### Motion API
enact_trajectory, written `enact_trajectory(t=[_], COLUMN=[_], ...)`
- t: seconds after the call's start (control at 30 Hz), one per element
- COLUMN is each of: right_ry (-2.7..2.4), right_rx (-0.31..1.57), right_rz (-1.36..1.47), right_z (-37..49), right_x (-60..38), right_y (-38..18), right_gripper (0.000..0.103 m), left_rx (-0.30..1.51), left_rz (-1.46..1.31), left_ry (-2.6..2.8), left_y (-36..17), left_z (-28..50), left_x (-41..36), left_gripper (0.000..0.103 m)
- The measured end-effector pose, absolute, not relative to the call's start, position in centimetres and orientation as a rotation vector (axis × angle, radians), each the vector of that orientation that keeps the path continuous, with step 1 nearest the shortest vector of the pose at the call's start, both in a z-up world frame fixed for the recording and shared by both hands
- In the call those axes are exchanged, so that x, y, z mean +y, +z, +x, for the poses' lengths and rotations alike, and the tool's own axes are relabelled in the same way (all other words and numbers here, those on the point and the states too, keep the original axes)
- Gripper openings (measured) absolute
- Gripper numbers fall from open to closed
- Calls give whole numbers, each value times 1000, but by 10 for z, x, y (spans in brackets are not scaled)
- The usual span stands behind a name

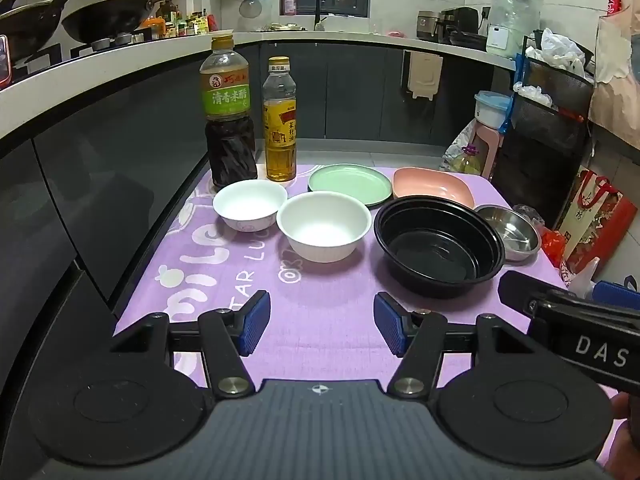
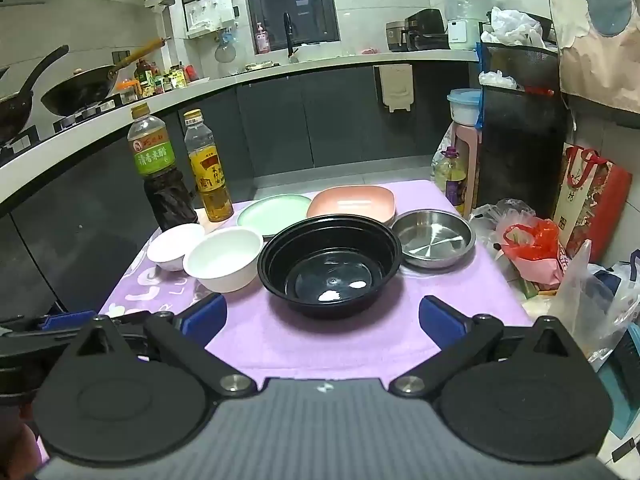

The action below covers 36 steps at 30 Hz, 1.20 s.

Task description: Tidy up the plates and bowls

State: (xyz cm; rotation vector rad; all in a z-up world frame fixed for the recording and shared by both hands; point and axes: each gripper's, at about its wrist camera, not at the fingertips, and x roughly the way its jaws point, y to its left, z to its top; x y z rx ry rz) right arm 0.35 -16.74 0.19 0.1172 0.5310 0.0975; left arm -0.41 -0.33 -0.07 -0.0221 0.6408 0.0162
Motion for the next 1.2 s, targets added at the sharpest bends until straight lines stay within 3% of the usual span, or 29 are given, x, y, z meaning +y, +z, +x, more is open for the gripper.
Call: enact_trajectory(t=[1.2], right_ry=[124], right_rx=[556], right_rz=[132], right_z=[31], right_x=[-177], right_y=[-11], right_gripper=[66], left_rx=[686], left_rz=[-13], left_ry=[48], left_y=[-15], left_z=[27], left_x=[-11], left_gripper=[54])
